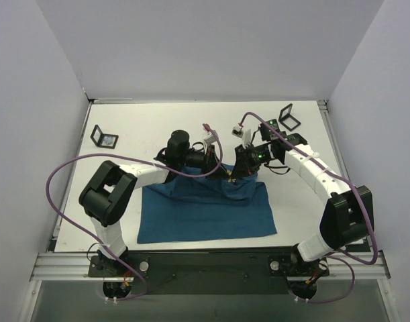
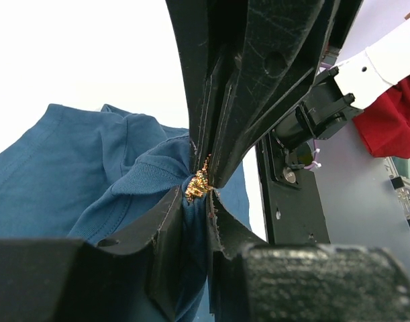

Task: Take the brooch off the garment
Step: Open the brooch over the flattened clothing.

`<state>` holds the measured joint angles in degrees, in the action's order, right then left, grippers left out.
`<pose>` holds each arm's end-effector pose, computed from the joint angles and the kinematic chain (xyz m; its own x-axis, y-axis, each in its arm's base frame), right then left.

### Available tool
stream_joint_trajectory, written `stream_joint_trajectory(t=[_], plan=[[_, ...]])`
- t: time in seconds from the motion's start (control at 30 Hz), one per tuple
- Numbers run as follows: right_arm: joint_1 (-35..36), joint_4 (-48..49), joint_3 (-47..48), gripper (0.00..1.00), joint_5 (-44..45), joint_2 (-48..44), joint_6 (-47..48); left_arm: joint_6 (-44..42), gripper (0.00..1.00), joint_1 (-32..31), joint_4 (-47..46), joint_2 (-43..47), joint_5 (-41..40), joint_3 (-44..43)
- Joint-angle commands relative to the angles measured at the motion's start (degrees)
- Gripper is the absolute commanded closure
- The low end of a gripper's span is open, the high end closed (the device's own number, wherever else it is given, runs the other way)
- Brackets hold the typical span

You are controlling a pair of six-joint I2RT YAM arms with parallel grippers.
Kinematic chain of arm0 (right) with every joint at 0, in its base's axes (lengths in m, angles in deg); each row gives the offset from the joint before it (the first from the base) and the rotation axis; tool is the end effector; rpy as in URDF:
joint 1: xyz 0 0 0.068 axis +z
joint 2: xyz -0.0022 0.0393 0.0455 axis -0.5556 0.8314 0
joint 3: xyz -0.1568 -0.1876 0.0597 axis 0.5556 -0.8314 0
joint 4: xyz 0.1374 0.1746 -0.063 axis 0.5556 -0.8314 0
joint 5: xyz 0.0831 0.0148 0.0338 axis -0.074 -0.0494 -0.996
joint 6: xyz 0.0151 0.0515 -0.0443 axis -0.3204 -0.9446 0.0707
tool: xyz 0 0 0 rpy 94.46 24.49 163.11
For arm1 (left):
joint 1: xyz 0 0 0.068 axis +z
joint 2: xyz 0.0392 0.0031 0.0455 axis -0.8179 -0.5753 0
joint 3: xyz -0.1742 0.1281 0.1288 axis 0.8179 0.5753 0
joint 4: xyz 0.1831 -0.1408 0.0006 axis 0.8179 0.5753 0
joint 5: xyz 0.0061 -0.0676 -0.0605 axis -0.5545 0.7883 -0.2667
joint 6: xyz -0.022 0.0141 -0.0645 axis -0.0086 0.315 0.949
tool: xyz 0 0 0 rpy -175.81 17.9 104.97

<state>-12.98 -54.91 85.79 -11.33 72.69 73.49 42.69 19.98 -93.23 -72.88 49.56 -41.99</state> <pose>0.2685 0.1474 0.2605 -0.5319 -0.3382 -0.7764 -0.8326 0.3764 0.4064 0.2776 -0.2533 0.2130 -0.5463 0.1375 -0.8262 0.8330 -0.0140 -0.5531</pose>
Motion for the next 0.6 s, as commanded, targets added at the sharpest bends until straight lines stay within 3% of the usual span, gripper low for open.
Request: stream_joint_trajectory(t=[0.0,0.17,0.57], plan=[[1.11,1.43,2.83,1.0,-1.1,0.14,1.15,-1.62,0.97,-1.4,2.59,2.36,-2.28,-2.85],[1.11,1.34,2.74,1.0,-0.49,-0.12,1.59,-5.93,0.96,-1.32,7.69,3.15,-4.66,-3.55],[0.76,0.72,2.74,1.0,0.83,-0.39,2.2,-4.97,0.68,0.97,5.33,4.55,0.87,-2.58]])
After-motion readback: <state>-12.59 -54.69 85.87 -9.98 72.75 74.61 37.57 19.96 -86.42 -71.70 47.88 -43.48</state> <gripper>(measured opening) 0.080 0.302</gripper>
